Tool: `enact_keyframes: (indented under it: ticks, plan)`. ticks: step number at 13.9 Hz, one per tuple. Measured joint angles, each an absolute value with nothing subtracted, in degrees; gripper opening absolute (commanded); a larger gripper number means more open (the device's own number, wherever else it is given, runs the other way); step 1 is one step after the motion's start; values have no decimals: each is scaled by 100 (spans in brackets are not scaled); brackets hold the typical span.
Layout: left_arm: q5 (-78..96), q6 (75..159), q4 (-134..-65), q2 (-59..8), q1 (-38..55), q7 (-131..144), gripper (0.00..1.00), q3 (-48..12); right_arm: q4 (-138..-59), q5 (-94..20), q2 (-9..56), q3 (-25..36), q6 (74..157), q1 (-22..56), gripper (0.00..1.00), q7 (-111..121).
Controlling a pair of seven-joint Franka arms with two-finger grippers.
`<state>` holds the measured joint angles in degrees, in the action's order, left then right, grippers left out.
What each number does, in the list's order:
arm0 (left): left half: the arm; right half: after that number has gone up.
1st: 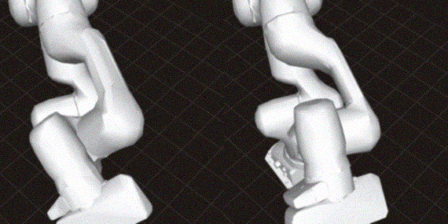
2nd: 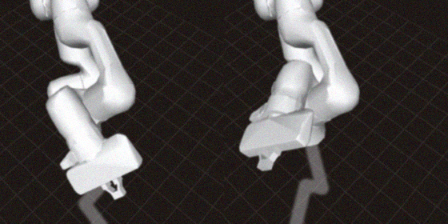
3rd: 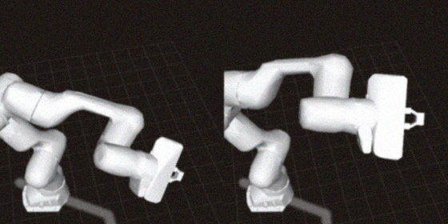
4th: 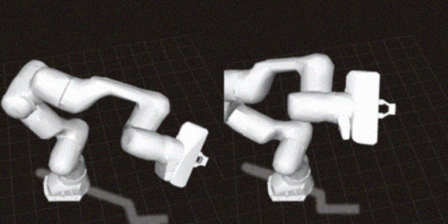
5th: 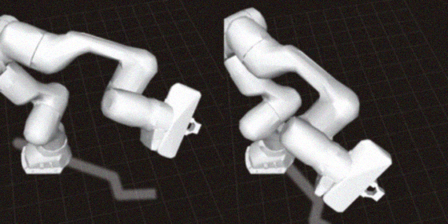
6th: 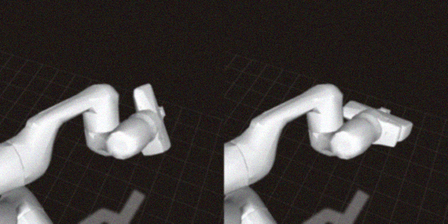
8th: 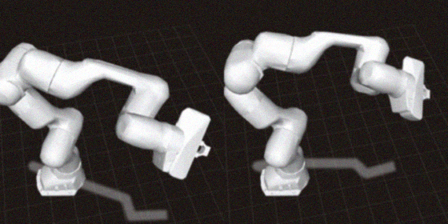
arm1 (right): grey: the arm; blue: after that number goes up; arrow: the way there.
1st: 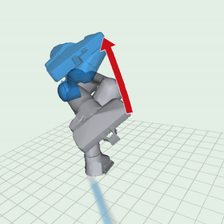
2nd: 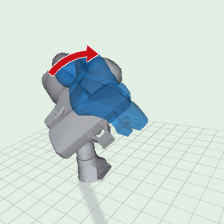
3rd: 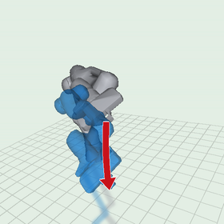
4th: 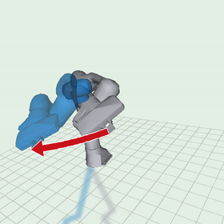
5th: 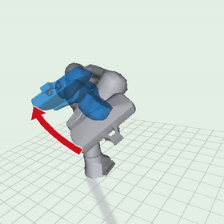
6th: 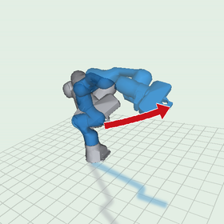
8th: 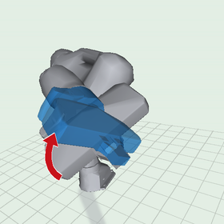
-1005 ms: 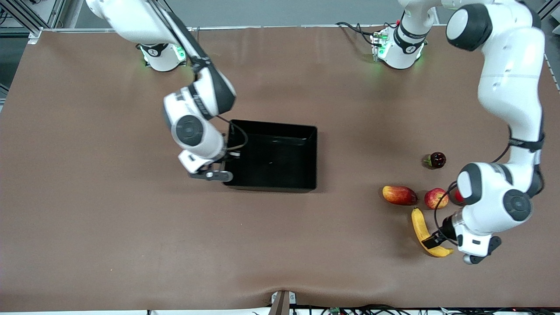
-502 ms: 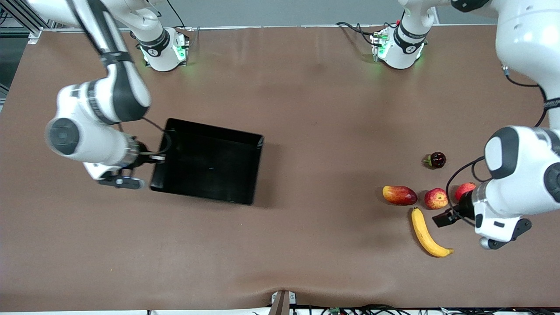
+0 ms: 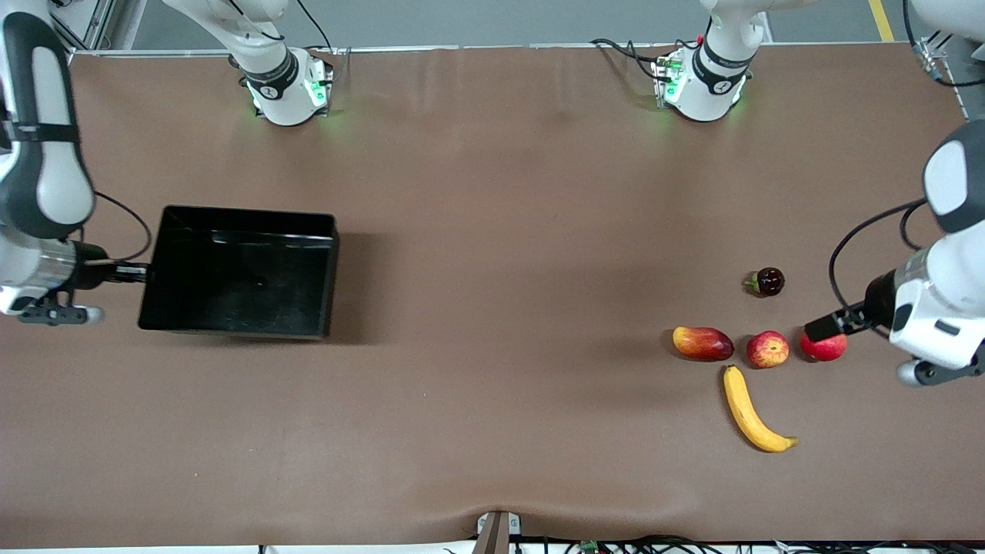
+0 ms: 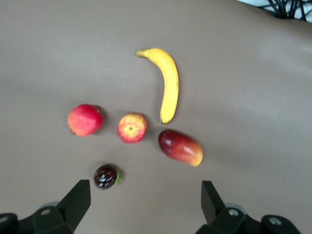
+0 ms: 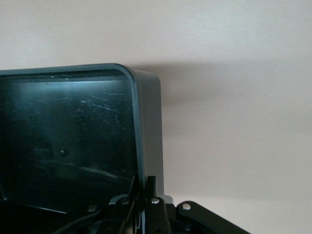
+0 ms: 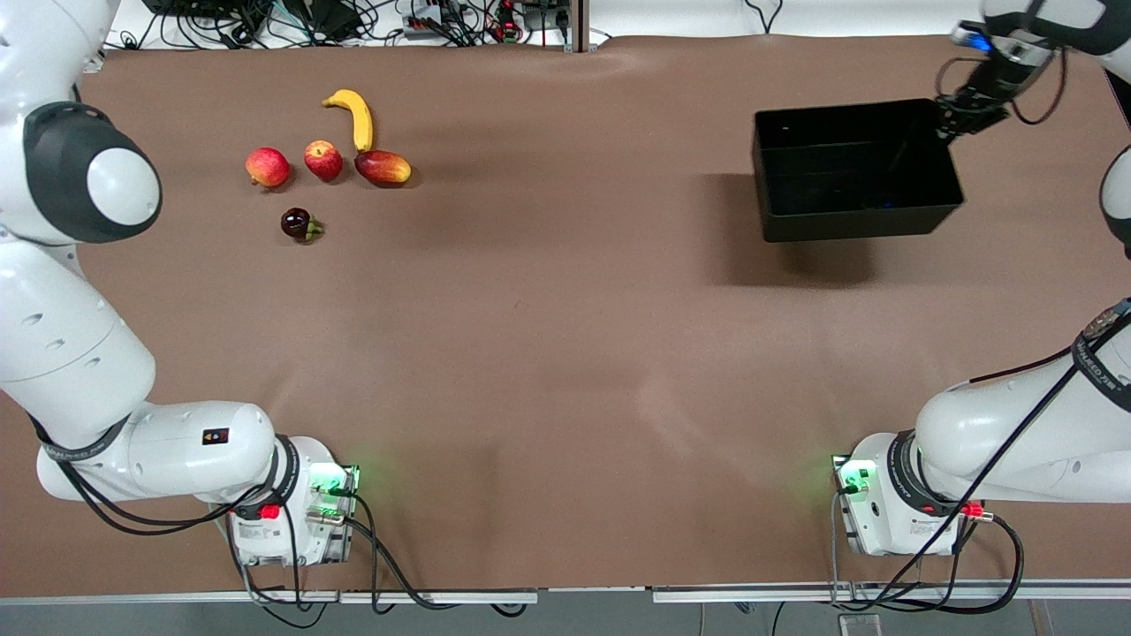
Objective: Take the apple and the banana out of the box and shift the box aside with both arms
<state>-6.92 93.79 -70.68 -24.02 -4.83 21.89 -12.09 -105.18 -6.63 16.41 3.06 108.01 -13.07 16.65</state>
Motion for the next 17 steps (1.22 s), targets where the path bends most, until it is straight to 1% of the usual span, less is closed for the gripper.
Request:
enact_keyframes:
  ticks: [3, 6, 7, 8, 12, 14, 16, 17]
  plan:
    - [-692, 8988, -7112, -2108, -340, 2086, 100, -1195, -10610, -659, 1988, 297, 11271, -1793, 0, 2432]
    - [-692, 8820, -7317, -1803, 324, 2086, 100, -706, -10623, -660, 2476, 295, 11674, -2110, 0, 2691]
    - [-692, 8753, -7384, -1718, 465, 2086, 100, -607, -10619, -666, 2571, 290, 11701, -2137, 64, 2700]
    - [-692, 8725, -7434, -1648, 497, 2086, 100, -574, -10617, -669, 2631, 285, 11706, -2142, 100, 2700]
    - [-683, 8694, -7750, -1262, 412, 1992, 100, -460, -10457, -676, 2646, 239, 11587, -2142, 100, 2700]
    - [-605, 8742, -8100, -921, 406, 1980, 100, -449, -9997, -678, 2629, 215, 11052, -2141, 100, 2701]
    - [-401, 8970, -8544, -525, 335, 1810, 100, -445, -9255, -683, 2577, 157, 10203, -2115, 100, 2710]
    - [-355, 9027, -8701, -387, 272, 1722, 100, -443, -8906, -687, 2549, 122, 9961, -2088, 100, 2710]
